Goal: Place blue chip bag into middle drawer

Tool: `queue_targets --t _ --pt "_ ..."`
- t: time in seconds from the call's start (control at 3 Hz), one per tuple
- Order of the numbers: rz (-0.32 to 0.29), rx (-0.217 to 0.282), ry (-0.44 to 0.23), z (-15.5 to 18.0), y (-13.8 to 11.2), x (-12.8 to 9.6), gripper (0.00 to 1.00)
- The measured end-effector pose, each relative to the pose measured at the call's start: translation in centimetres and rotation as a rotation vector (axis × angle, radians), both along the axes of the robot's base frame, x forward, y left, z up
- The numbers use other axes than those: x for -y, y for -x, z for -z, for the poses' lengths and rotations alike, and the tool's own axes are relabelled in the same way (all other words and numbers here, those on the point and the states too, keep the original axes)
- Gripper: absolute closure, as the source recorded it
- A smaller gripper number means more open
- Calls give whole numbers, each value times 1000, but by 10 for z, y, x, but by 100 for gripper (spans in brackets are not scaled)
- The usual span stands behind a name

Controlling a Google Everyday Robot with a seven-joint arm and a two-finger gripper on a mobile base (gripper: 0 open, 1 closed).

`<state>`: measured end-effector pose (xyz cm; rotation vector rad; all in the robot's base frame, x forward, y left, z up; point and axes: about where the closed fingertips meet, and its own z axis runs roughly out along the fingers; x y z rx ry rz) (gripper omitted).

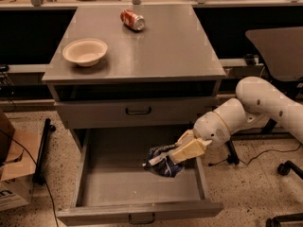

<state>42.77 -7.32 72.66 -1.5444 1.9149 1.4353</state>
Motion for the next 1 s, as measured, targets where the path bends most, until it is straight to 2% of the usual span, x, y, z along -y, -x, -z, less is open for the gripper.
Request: queue_targets --t 0.33,0.67,1.0 --pt "0 0 0 0 0 0 100" --pt "12 -7 10 18 -5 -7 100" --pt "50 -54 34 84 -25 -17 100"
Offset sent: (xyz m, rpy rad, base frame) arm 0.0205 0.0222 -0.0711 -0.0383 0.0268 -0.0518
